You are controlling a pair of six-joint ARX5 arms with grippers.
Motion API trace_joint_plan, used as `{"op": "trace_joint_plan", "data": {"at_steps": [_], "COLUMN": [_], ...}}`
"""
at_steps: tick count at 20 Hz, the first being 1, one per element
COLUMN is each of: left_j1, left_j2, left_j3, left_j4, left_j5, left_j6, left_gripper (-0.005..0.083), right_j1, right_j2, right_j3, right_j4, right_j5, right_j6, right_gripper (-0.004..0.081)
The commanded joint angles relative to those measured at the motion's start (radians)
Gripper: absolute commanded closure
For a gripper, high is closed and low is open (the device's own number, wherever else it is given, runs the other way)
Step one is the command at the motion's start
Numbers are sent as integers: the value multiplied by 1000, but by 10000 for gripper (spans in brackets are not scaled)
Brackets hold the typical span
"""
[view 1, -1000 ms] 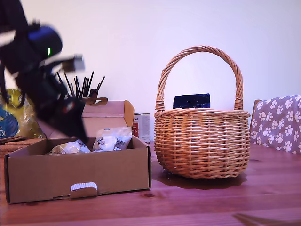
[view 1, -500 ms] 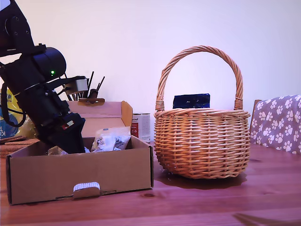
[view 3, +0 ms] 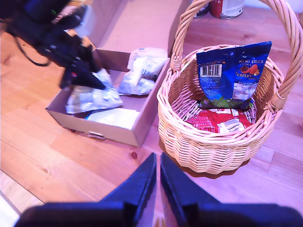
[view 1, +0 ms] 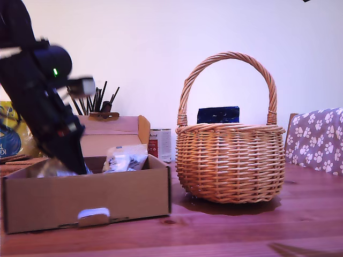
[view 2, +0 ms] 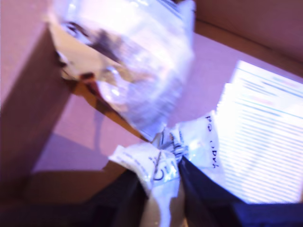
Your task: Move the bags of Easter eggs from the cardboard box on the left into the woven basket on the right side.
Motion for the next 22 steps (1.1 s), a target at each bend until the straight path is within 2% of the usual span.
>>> {"op": "trace_joint_plan", "data": {"at_steps": [1, 5, 9, 13, 18, 22], "left_j1": [-1, -3, -31, -117, -266, -371], "left_j2": [-91, -209, -300, -332, -330, -300], "left_j3": [-14, -14, -14, -14, -14, -14], "left_j4": [-2, -7, -12, 46, 237, 398], "left_j5": [4, 40, 180, 282, 285, 187], "left_j6": [-8, -21, -64, -128, -278, -349], "left_gripper": [660, 660, 660, 659, 646, 646], "right_j1": [4, 4, 4, 4, 4, 4], "right_j2": [-6, -6, -6, -6, -6, -6], "right_j3": [-4, -4, -4, -4, -4, -4], "right_j4": [4, 4, 4, 4, 4, 4], "right_j5": [0, 0, 0, 0, 0, 0], "right_j6": [-3, -2, -2, -3, -2, -3], "right_gripper": [782, 782, 782, 782, 782, 782]}}
